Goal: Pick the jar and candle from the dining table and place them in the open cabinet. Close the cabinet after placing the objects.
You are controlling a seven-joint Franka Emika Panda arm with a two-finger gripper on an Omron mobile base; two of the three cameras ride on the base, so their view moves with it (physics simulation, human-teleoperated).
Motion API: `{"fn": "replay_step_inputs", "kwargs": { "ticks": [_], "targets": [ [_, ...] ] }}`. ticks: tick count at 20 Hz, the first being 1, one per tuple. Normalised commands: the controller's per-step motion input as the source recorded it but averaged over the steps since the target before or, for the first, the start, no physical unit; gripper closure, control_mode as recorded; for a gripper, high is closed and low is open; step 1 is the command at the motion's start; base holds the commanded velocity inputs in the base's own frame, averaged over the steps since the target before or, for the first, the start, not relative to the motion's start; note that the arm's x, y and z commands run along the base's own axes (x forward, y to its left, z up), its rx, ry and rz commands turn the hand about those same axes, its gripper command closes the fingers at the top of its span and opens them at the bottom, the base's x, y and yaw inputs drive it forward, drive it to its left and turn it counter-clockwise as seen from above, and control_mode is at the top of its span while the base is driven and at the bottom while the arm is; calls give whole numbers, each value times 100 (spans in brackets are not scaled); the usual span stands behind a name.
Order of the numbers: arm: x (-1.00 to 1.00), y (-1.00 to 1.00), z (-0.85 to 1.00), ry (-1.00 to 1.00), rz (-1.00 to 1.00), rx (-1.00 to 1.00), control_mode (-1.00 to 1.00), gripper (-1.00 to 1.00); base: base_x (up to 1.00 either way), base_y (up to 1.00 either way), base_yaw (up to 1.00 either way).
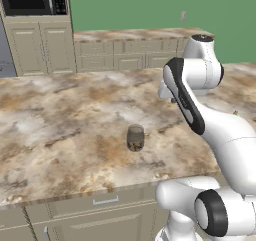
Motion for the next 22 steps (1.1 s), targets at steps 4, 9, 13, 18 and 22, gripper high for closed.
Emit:
{"fn": "replay_step_inputs", "kwargs": {
  "ticks": [4,9,13,18,22],
  "targets": [
    [0,0,0,1,0,0,-100,-100,0,0,0],
    [0,0,-5,2,0,0,-100,-100,0,0,0],
    [18,14,-47,0,0,0,-100,-100,0,0,0],
    [31,18,-55,0,0,0,-100,-100,0,0,0],
    [40,27,-39,1,0,0,-100,-100,0,0,0]
  ]
}}
